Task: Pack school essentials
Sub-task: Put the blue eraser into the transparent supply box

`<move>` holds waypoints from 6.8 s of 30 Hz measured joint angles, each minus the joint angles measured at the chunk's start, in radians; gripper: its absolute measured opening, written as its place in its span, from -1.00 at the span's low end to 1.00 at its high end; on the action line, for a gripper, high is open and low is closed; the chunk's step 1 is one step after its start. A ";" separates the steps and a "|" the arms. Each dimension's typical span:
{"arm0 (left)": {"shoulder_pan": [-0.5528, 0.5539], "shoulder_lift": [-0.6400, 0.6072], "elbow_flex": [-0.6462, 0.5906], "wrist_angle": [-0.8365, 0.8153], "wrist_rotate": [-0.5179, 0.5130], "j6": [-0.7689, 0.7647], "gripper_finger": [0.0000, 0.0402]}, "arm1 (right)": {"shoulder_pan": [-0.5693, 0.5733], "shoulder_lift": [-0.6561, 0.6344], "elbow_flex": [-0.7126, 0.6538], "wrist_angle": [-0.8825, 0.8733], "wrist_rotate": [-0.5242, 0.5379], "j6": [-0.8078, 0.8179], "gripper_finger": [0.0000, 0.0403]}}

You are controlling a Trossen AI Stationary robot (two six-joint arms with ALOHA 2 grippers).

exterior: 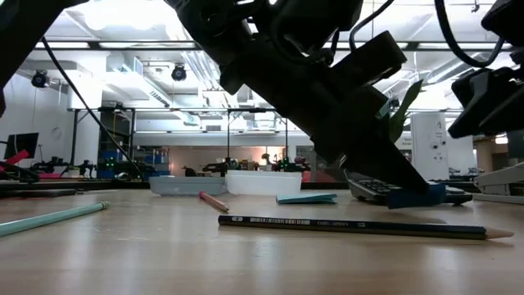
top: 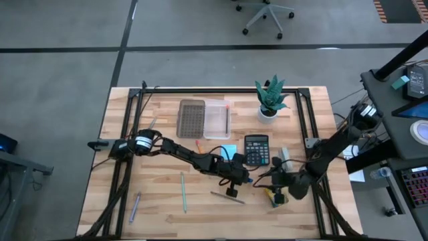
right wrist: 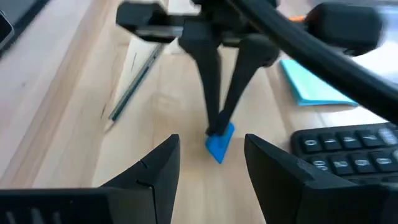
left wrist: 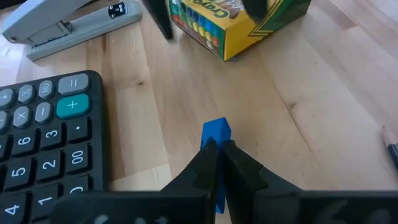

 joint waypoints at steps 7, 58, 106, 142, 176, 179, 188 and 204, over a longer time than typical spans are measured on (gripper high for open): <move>0.006 0.000 0.001 0.000 0.001 -0.024 -1.00 | -0.030 0.141 0.155 -0.249 -0.004 0.107 -0.02; 0.018 -0.025 0.002 -0.020 0.025 -0.021 -1.00 | -0.124 0.347 0.251 -0.206 -0.028 0.012 -0.93; -0.016 -0.815 -0.788 0.585 -0.076 0.002 -0.27 | -0.318 0.118 0.219 0.473 0.049 -0.525 -0.94; 0.018 -0.635 -0.791 0.834 -0.076 0.003 -0.48 | -0.368 0.118 0.219 0.527 -0.036 -0.604 -0.94; 0.050 -0.740 -0.807 0.462 -0.602 0.022 -0.97 | -0.368 -0.065 0.219 0.236 0.028 -0.530 0.13; 0.104 -0.758 -0.806 0.212 -0.916 -0.102 -0.97 | -0.368 -0.094 0.219 0.190 0.028 -0.497 0.13; 0.384 -0.735 -0.806 -0.119 -0.686 -0.466 -0.97 | -0.368 -0.075 0.216 0.183 0.028 -0.475 0.12; 0.446 -0.696 -0.773 0.161 -0.552 -0.303 -0.97 | -0.369 -0.050 0.216 0.183 0.061 -0.478 0.12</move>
